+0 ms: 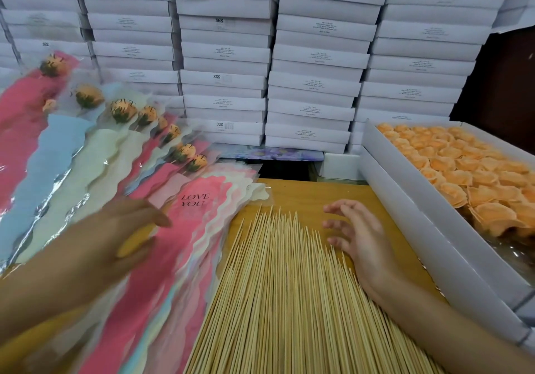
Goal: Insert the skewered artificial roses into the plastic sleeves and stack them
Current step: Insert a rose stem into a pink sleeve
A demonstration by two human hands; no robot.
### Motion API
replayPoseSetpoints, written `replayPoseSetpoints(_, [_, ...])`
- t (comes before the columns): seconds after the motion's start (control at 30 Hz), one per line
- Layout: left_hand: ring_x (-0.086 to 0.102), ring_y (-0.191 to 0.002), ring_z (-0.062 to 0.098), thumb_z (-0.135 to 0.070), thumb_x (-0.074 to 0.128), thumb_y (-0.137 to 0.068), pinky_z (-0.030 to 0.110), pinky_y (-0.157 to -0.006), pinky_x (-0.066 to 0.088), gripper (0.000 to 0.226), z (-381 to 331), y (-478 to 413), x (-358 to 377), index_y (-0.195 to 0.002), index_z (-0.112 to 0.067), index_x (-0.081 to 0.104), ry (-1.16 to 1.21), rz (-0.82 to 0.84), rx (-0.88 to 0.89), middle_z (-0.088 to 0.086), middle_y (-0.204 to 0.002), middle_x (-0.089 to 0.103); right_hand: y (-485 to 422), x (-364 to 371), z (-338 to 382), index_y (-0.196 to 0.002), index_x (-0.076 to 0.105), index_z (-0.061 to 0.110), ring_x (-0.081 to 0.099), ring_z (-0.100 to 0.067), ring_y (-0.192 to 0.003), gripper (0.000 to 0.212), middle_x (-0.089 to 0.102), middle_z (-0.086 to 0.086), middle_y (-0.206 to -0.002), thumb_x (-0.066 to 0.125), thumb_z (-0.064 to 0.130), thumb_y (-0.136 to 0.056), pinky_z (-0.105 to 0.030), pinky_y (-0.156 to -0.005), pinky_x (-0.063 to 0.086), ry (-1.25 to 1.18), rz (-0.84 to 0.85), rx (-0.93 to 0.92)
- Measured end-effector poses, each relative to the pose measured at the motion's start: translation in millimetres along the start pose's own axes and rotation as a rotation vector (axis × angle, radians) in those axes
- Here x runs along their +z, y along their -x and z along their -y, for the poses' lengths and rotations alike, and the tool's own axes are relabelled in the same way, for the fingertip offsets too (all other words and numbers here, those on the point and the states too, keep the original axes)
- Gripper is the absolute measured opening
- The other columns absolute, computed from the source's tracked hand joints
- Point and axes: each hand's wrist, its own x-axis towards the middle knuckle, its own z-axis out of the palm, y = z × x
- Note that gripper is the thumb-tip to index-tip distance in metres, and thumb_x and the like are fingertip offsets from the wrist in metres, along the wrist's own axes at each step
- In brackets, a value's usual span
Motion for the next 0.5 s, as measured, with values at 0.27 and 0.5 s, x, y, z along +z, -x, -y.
replayPoseSetpoints(0.27, [0.043, -0.061, 0.01, -0.046, 0.026, -0.097, 0.022, -0.053, 0.033, 0.037, -107.3, -39.3, 27.1, -0.073, -0.024, 0.042, 0.003, 0.116, 0.291, -0.01, -0.071, 0.047, 2.5, 2.0, 2.8, -0.085, 0.063, 0.013, 0.064, -0.009, -0.066, 0.027, 0.071, -0.001, -0.075, 0.042, 0.012, -0.103, -0.022, -0.055, 0.05, 0.048, 0.046, 0.001])
replayPoseSetpoints(0.5, [0.05, -0.066, 0.011, -0.044, 0.035, -0.1, 0.026, -0.058, 0.039, 0.039, -94.8, -44.4, 73.4, -0.072, -0.02, 0.047, 0.089, 0.169, 0.21, -0.005, -0.07, 0.053, 7.2, 4.1, 6.1, -0.081, 0.061, 0.011, 0.057, -0.008, -0.059, 0.029, 0.068, 0.001, -0.069, 0.041, 0.011, -0.102, -0.022, -0.056, 0.048, 0.121, 0.111, -0.017])
